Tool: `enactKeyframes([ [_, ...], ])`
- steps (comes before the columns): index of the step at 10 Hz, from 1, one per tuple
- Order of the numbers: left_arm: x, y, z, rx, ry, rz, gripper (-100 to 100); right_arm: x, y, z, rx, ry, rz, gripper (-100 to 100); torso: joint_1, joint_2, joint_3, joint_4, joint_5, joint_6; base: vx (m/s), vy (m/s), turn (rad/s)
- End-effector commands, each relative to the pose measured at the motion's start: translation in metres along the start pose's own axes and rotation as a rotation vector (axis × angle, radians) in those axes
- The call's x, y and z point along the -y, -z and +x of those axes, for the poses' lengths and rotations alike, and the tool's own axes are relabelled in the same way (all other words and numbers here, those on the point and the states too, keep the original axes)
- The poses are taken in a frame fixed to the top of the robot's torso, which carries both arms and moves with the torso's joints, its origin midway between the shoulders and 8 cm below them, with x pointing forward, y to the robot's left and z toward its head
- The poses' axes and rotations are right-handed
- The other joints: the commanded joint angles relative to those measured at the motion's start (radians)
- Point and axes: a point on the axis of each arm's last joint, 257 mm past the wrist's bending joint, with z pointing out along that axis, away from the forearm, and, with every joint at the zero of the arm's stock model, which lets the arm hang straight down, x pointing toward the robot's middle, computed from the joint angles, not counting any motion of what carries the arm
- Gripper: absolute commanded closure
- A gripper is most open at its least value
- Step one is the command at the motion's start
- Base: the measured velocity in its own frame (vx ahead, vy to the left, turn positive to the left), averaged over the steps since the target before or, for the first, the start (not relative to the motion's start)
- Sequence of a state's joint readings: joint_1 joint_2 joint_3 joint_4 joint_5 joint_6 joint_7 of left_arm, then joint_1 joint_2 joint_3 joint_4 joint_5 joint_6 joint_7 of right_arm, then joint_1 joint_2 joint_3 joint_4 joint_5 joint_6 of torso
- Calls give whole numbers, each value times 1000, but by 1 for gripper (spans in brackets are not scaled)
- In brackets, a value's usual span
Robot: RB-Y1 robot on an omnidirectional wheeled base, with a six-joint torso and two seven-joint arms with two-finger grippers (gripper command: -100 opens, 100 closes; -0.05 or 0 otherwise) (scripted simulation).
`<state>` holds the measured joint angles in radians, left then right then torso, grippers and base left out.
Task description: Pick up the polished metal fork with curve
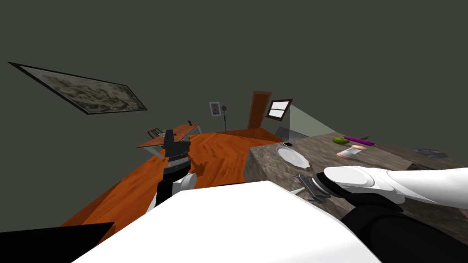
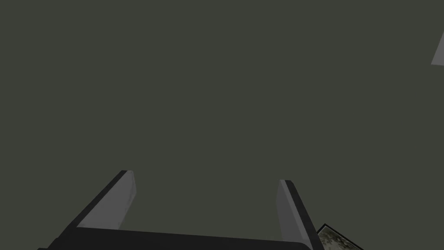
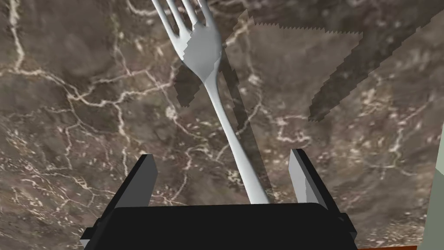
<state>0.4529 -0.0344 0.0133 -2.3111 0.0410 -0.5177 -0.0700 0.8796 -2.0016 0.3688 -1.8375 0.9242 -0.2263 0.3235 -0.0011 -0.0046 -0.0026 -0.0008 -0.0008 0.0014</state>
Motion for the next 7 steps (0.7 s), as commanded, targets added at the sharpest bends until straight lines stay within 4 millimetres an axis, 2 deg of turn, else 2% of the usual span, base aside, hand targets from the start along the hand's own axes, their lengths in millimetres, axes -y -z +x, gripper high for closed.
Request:
enactKeyframes([
  [1,0,0,0,0,0,0,0,-8,2,13,-19,-3,-15,-100,0,0,0,0,0,0,24,-35,75],
  [2,0,0,0,0,0,0,0,0,3,12,-20,3,-3,-100,0,1,0,0,0,1,11,-14,-26],
  [3,0,0,0,0,0,0,0,-8,2,13,-19,-3,-15,-100,1,2,1,0,0,1,3,1,-10],
  [4,0,0,0,0,0,0,0,-29,4,38,-72,10,-61,-100,2,2,1,1,1,1,23,-36,197],
  [5,0,0,0,0,0,0,0,-23,4,36,-69,14,-49,-100,0,2,1,0,0,0,28,-62,153],
  [7,0,0,0,0,0,0,0,-29,4,38,-72,10,-61,-100,0,1,1,0,0,1,17,-23,-2],
])
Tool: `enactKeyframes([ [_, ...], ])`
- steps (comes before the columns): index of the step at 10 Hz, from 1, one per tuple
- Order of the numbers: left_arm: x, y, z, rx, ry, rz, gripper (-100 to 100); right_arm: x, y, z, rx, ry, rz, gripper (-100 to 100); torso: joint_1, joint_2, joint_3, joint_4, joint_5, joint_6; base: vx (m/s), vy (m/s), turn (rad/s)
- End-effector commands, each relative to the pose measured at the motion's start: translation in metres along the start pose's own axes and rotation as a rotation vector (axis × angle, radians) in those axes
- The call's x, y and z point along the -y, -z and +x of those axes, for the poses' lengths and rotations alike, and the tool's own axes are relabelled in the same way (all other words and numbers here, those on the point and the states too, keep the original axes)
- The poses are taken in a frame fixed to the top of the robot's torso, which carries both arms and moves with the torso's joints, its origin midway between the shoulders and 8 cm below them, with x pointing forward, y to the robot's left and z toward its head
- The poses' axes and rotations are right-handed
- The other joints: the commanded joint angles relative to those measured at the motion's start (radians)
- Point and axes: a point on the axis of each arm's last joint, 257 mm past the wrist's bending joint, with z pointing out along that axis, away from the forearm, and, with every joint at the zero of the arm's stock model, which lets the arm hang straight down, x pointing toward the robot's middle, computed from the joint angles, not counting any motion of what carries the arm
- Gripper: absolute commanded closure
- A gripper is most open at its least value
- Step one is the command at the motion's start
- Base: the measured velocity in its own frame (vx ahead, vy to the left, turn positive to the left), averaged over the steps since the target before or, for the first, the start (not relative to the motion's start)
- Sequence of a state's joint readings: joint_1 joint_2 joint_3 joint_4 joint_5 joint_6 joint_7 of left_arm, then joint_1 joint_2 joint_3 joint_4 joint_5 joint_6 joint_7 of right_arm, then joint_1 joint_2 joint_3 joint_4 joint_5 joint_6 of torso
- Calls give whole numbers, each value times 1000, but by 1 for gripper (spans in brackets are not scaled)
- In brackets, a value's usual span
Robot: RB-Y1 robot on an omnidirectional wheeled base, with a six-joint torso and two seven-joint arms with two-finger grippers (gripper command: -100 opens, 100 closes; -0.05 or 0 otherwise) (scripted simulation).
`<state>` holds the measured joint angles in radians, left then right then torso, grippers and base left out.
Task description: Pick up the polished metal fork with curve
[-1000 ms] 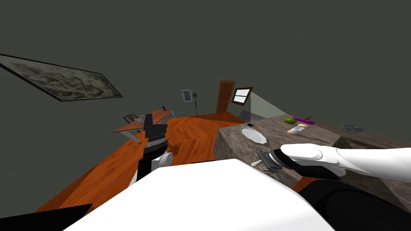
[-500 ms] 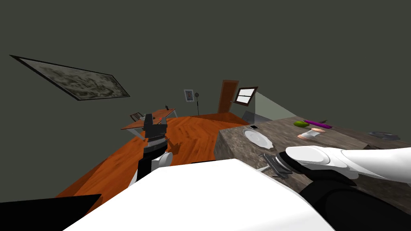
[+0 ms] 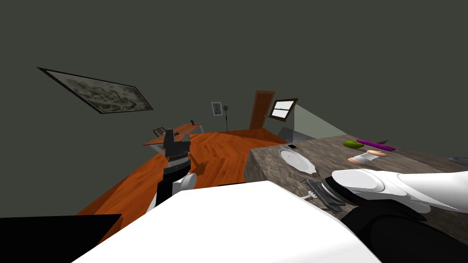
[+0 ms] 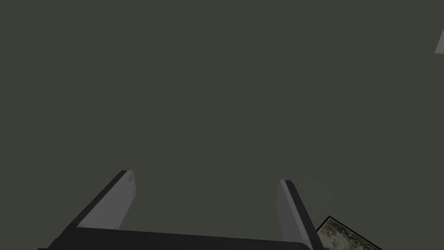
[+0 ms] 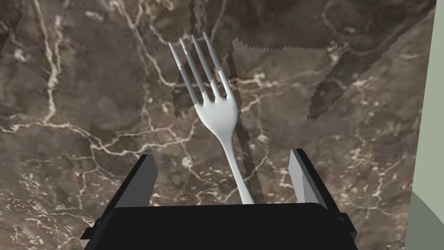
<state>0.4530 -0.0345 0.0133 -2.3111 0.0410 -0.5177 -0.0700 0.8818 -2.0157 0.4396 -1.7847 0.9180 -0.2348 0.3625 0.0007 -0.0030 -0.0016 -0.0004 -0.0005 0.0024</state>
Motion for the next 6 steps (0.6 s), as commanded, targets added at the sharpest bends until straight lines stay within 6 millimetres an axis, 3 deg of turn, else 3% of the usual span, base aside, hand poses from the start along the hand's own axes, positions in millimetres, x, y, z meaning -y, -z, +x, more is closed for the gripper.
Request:
enactKeyframes([
  [1,0,0,0,0,0,0,0,0,0,0,0,0,0,-100,0,0,0,0,0,0,0,0,0],
  [2,0,0,0,0,0,0,0,0,0,0,-1,2,0,0,1,1,0,0,0,0,0,0,0],
  [3,0,0,0,0,0,0,0,-13,-7,5,0,-15,1,-100,1,1,1,0,0,0,15,2,114],
  [6,0,0,0,0,0,0,0,-34,-20,11,0,-41,1,-100,1,0,0,0,0,0,23,2,101],
])
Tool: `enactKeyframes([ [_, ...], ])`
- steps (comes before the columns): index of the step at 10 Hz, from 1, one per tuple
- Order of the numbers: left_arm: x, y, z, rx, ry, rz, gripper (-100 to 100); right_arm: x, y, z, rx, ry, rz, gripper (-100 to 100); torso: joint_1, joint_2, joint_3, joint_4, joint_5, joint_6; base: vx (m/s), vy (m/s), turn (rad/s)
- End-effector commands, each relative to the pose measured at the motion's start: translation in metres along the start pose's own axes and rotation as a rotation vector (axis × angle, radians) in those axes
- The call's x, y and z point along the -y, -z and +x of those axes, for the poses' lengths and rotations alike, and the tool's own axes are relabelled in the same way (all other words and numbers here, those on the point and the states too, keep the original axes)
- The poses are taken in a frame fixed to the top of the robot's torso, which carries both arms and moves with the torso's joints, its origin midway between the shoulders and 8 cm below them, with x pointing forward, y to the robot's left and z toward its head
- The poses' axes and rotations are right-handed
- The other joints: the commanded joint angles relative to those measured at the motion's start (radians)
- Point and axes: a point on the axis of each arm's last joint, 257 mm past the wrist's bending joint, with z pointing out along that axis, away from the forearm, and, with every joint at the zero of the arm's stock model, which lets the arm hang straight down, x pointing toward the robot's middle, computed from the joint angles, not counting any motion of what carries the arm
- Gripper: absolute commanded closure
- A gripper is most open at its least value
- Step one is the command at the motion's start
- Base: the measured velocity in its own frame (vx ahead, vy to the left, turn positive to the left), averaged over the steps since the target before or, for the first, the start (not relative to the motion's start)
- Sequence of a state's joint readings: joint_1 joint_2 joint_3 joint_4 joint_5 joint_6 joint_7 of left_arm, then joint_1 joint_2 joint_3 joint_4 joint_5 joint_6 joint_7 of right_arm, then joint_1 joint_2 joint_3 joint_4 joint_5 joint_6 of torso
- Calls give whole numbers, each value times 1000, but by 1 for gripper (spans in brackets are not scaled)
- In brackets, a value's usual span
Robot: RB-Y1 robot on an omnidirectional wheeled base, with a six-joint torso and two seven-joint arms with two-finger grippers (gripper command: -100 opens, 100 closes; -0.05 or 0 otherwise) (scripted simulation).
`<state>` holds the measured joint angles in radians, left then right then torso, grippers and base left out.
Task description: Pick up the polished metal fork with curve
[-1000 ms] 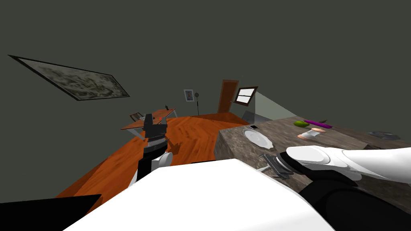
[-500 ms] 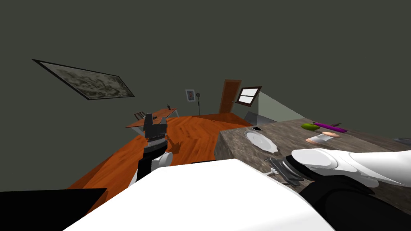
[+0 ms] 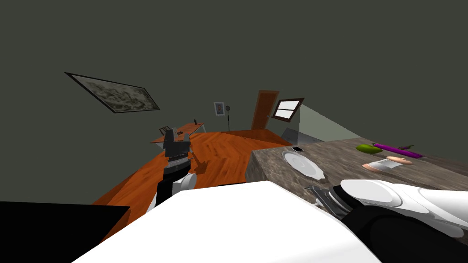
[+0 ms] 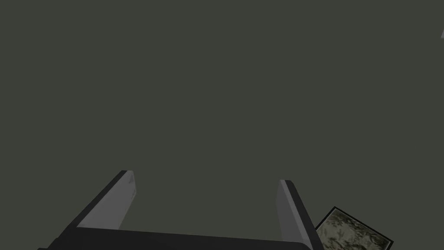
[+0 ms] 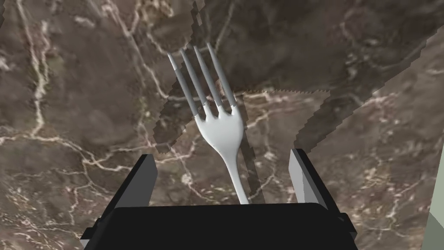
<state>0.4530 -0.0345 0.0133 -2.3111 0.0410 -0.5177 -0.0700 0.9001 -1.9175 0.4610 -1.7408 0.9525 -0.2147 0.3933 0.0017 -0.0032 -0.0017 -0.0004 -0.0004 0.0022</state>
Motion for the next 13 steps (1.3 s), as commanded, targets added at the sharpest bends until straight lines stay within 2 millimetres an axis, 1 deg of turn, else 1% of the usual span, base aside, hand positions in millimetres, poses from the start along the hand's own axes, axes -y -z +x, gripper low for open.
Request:
enactKeyframes([
  [1,0,0,0,0,0,0,0,-14,-7,3,0,-21,-2,-100,0,0,0,0,0,0,24,3,114],
  [2,0,0,0,0,0,0,0,-8,-4,1,0,-14,-3,-100,0,0,0,0,-1,0,9,-3,16],
  [3,0,0,0,0,0,0,0,-9,-4,2,0,-15,-3,100,-1,0,0,0,-2,0,0,0,0],
  [7,0,0,0,0,0,0,0,-9,-4,2,0,-13,-3,100,-2,0,0,0,-2,0,0,0,0],
  [8,0,0,0,0,0,0,0,-9,-4,2,0,-13,-3,0,-2,0,0,0,-2,0,0,0,0],
  [9,0,0,0,0,0,0,0,-1,0,-1,1,-6,-1,100,-2,0,0,0,-2,0,-12,-2,-105],
  [11,0,0,0,0,0,0,0,16,10,-7,1,16,-1,100,-2,2,1,0,-2,1,-24,-1,-130],
  [13,0,0,0,0,0,0,0,29,18,-11,0,32,-2,100,-1,2,1,0,-2,1,-25,0,-86],
])
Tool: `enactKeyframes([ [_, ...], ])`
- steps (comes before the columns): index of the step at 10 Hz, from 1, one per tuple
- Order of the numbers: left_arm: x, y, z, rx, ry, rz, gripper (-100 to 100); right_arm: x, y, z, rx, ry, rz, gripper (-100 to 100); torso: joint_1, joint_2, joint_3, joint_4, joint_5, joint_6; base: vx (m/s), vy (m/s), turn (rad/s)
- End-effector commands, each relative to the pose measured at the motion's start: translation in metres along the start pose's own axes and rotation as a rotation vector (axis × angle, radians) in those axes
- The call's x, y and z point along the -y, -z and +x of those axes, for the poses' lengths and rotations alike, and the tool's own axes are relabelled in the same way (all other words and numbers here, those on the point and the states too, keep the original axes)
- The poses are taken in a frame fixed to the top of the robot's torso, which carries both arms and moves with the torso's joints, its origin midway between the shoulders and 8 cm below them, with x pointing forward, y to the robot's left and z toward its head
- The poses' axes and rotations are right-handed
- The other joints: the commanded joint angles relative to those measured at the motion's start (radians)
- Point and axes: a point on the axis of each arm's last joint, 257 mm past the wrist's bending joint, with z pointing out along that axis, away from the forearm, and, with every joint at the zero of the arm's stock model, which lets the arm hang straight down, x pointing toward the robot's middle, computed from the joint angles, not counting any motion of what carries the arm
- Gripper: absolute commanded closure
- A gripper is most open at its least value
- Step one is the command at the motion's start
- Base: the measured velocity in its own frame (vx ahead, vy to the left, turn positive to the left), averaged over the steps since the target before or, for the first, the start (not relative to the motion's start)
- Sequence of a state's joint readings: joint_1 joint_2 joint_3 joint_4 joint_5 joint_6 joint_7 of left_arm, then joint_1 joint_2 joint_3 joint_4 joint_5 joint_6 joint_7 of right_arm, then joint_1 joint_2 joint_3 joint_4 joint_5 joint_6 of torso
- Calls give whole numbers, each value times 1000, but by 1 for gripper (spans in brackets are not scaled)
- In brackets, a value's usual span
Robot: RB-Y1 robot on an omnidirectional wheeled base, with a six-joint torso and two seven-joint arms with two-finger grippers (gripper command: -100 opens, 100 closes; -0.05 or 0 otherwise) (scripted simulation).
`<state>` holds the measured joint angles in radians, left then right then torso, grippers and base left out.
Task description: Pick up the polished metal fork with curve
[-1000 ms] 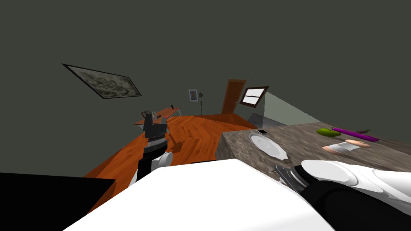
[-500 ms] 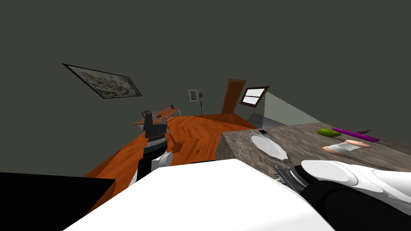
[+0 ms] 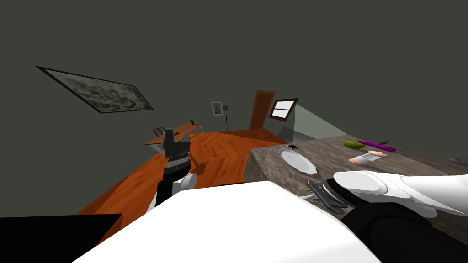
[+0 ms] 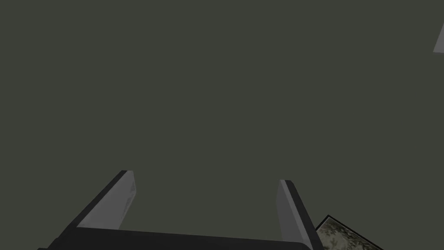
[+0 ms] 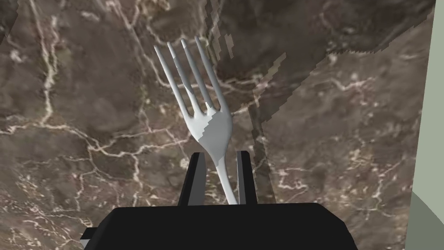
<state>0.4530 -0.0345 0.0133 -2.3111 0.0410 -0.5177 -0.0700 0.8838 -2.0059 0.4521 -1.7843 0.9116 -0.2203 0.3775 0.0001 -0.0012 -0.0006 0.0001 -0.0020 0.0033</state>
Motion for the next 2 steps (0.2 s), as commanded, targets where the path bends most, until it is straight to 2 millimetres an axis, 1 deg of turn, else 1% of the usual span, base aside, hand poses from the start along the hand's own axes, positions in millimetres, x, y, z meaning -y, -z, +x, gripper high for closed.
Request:
enactKeyframes([
  [1,0,0,0,0,0,0,0,0,0,0,0,0,0,100,0,0,0,0,0,0,-11,0,-16],
  [2,0,0,0,0,0,0,0,1,0,0,0,0,-1,0,0,-1,0,0,0,0,0,0,0],
])
